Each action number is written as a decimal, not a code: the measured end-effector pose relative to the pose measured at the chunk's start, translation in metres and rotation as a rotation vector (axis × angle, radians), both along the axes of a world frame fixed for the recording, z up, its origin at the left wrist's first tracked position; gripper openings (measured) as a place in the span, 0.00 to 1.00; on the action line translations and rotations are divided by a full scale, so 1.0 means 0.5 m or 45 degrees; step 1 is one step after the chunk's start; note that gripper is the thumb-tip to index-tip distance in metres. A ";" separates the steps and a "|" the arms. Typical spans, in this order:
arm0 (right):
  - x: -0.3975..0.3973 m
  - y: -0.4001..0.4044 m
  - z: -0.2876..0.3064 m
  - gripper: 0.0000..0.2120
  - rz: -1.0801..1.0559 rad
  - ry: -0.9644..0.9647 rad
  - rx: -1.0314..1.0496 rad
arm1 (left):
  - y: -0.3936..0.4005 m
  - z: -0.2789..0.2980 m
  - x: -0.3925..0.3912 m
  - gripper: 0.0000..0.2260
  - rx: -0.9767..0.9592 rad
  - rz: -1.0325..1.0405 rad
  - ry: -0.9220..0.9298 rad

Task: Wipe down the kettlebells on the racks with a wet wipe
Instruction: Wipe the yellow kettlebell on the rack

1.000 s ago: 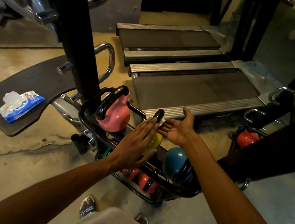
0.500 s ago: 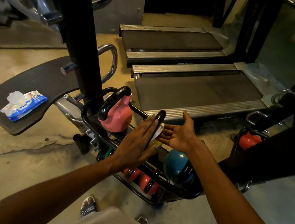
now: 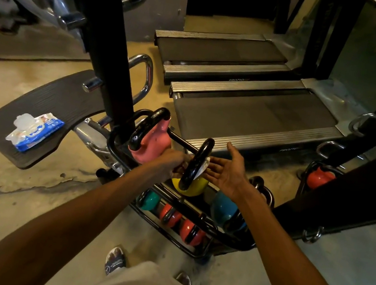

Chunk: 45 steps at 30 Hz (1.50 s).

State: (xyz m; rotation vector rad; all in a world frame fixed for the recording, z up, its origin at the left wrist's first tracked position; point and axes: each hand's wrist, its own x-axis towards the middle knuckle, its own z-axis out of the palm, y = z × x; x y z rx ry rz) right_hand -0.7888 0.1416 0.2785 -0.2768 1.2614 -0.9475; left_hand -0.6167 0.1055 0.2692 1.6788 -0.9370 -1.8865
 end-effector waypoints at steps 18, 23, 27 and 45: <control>-0.001 -0.037 0.050 0.24 0.448 1.057 -0.569 | 0.097 -0.015 -0.004 0.17 -1.422 -0.371 -0.495; 0.002 -0.038 0.056 0.29 0.472 1.093 -0.550 | 0.129 -0.040 0.002 0.30 -1.561 -0.536 -0.599; -0.001 -0.040 0.054 0.31 0.506 1.117 -0.547 | 0.121 -0.033 -0.019 0.29 -1.545 -0.361 -0.738; -0.005 -0.034 0.060 0.35 0.576 1.181 -0.589 | 0.130 -0.067 -0.063 0.43 -1.405 -0.704 -1.049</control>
